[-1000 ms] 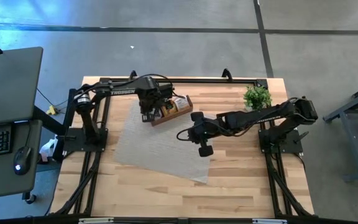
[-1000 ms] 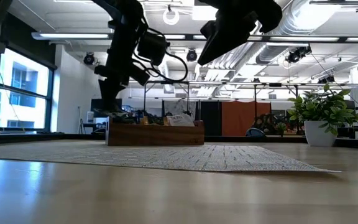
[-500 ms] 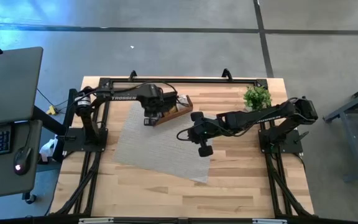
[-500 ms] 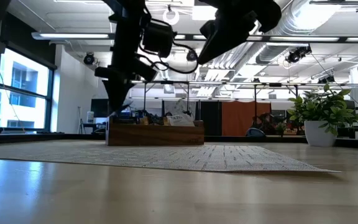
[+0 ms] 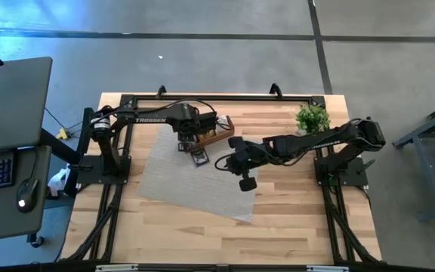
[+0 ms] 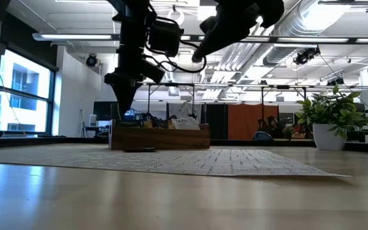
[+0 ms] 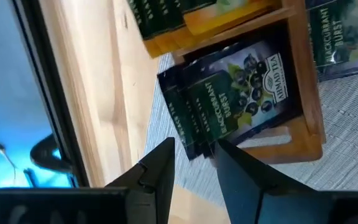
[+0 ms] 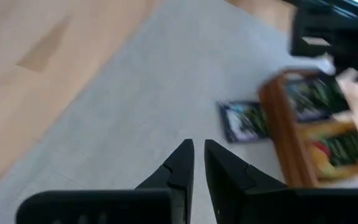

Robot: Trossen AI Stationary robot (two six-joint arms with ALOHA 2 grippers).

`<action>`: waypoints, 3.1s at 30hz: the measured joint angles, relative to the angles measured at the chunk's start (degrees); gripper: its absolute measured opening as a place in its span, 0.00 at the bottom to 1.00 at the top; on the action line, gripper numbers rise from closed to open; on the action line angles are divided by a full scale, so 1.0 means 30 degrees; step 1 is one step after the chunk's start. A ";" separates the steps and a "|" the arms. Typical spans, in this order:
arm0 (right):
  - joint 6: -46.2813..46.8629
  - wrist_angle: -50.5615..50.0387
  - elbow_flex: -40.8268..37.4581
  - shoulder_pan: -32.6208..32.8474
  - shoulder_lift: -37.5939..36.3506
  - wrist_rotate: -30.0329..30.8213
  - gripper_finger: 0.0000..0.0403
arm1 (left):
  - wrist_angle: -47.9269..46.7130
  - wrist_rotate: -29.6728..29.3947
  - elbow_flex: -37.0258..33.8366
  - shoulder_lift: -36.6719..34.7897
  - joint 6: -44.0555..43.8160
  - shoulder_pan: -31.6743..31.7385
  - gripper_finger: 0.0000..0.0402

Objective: Pick & Place Tea
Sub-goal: Put the purple tea bag into the left section of the wooden organizer

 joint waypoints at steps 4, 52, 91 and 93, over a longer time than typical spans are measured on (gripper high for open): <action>-0.0967 0.1553 0.0015 -0.0152 0.0900 -0.2488 0.08 | -0.0537 -0.0088 -0.0011 -0.1032 -0.2391 0.0009 0.28; 0.2534 0.9043 0.0077 -0.2216 1.0727 0.2309 0.02 | 1.9006 0.7528 -1.5735 -0.8499 -2.1507 -0.2652 0.28; 0.2534 1.0578 -0.0007 -0.2176 1.0804 0.0163 0.00 | 2.2307 0.8076 -1.5730 -0.5290 -2.2479 -0.2608 0.21; 0.2534 1.0585 0.0000 -0.2176 1.0804 0.0166 0.00 | 2.2339 0.8068 -1.5730 -0.5290 -2.2079 -0.2608 0.16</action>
